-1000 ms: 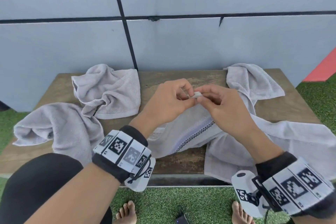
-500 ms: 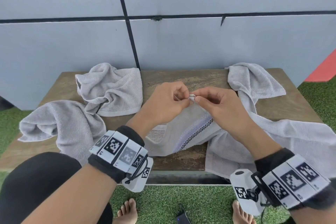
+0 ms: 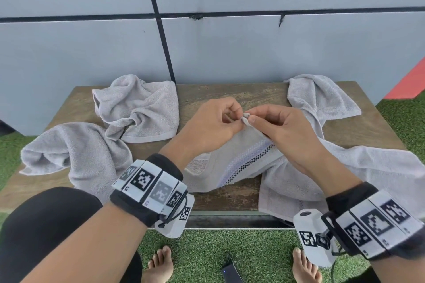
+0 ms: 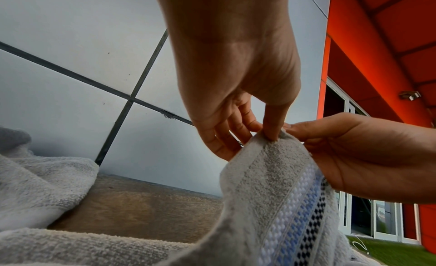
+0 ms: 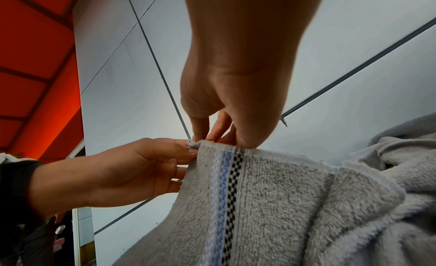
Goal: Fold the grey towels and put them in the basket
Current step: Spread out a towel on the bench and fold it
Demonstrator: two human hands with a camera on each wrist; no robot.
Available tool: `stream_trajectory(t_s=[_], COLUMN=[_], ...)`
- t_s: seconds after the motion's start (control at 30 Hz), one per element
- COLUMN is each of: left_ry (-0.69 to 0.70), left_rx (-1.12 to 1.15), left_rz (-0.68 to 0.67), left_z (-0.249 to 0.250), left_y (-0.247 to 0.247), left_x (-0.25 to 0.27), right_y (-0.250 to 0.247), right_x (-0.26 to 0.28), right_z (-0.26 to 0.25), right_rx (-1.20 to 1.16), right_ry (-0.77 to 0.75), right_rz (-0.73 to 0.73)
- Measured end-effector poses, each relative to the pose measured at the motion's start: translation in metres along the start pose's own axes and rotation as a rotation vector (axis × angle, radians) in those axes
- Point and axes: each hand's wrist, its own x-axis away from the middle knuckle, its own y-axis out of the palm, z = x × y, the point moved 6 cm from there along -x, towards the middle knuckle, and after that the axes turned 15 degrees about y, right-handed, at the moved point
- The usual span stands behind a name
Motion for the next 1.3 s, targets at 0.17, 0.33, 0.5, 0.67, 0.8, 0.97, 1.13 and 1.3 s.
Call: stream_trajectory(t_s=[0.17,0.33,0.5,0.67,0.8,0.97,1.13,1.3], left_ry=[0.010,-0.026,-0.022,-0.014,-0.011,-0.011,-0.002,-0.004], left_rx=[0.014,-0.018,-0.011,0.014,0.005,-0.017,-0.012,0.022], left_rz=[0.008,0.015,0.028,0.039,0.044,0.051,0.047,0.034], left_z=[0.0012,-0.0015,-0.0027,-0.0021,-0.0025,-0.0049,-0.0031,-0.0015], left_y=[0.0012,-0.0013,-0.0020,-0.0037,-0.0043,-0.0049,-0.0035,-0.0030], left_x=[0.0005,-0.0016,-0.0016,-0.0017,-0.0015,-0.0016,-0.0013,-0.0012], right_y=[-0.0032,-0.0028,-0.0036,-0.0042,-0.0042,-0.0022,-0.0013,-0.0028], right_x=[0.0001,-0.0013,-0.0023,-0.0025,-0.0022,-0.0016,-0.0002,-0.0010], right_z=[-0.0006,-0.0027,-0.0027,-0.0030,-0.0036,-0.0032,-0.0040,-0.0047], right_rx=[0.027,0.117,0.112,0.082,0.076,0.065,0.070,0.077], right_ry=[-0.010,-0.062,-0.069,-0.069,-0.069,-0.064,-0.056,-0.070], right_rz=[0.040,0.115,0.136,0.126,0.138,0.125,0.101,0.115])
